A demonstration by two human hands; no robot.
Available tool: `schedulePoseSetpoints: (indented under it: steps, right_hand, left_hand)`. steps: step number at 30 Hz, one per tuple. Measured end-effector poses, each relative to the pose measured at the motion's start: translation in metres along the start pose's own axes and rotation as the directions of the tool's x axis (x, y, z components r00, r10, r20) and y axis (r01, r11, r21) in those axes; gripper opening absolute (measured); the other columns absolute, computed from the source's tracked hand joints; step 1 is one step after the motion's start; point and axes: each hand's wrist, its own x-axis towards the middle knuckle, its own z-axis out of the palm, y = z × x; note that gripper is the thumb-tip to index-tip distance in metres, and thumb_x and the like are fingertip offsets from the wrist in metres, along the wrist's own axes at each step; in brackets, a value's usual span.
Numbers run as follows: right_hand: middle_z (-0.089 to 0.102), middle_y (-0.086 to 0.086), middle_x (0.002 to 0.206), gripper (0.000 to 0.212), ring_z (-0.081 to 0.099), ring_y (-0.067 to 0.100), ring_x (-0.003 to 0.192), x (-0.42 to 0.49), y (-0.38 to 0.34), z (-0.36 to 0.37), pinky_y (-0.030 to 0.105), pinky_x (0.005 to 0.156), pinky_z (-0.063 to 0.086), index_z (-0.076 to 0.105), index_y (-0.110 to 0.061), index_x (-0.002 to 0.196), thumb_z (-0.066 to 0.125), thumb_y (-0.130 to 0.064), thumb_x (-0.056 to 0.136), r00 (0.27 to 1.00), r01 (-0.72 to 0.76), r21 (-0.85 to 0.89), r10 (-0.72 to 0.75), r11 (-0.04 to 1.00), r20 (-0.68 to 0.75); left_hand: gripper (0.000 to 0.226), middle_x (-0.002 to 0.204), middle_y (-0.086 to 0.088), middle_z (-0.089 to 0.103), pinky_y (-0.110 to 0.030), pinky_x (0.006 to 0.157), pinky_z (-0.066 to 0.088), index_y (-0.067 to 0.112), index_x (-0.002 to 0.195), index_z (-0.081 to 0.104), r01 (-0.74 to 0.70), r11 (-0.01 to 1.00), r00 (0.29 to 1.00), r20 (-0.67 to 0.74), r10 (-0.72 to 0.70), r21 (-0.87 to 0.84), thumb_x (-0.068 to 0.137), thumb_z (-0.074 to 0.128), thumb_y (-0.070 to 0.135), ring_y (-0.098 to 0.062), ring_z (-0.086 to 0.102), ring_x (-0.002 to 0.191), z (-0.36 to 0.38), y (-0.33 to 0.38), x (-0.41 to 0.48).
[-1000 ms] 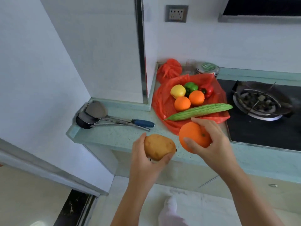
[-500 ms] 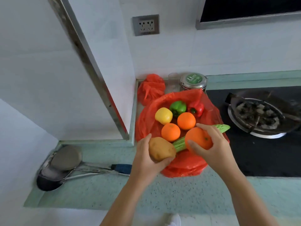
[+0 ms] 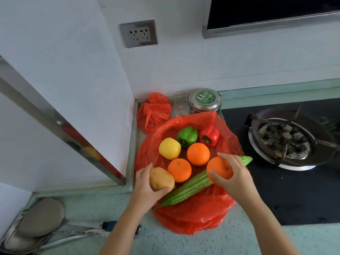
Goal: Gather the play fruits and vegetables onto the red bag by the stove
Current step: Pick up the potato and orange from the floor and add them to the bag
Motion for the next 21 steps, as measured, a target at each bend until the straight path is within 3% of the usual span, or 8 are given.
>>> schedulePoseSetpoints:
  steps: [7,17,21]
  right_hand:
    - [0.045,-0.009,0.116,0.056,0.045,0.009,0.1,0.02,0.02,0.001,0.011,0.069,0.035,0.05,-0.025,0.124,0.073,-0.034,0.074,0.999,-0.044,-0.002,0.044,0.999,-0.011]
    - [0.043,-0.008,0.118,0.06,0.044,0.014,0.11,0.065,0.038,0.005,0.027,0.081,0.037,0.048,-0.021,0.127,0.073,-0.032,0.074,0.998,-0.044,-0.076,0.041,0.996,-0.042]
    - [0.044,0.0,0.125,0.062,0.043,0.018,0.114,0.082,0.043,0.007,0.033,0.087,0.041,0.046,-0.019,0.128,0.073,-0.033,0.074,0.997,-0.058,-0.101,0.053,0.993,-0.048]
  left_hand:
    - [0.101,0.145,0.005,0.015,-0.035,0.106,0.028,0.031,0.145,0.013,0.022,0.995,0.983,0.178,-0.04,0.101,0.068,0.078,0.038,-0.015,0.026,0.13,-0.002,-0.01,0.024]
    - [0.1,0.145,0.008,0.017,-0.026,0.106,0.023,0.03,0.145,0.013,-0.062,0.991,0.978,0.206,0.036,0.12,0.069,0.078,0.036,-0.008,0.023,0.13,0.004,-0.01,0.054]
    - [0.1,0.145,0.007,0.016,-0.022,0.104,0.02,0.028,0.145,0.012,-0.087,0.99,0.977,0.202,0.063,0.113,0.069,0.077,0.037,-0.007,0.021,0.13,0.007,-0.011,0.063]
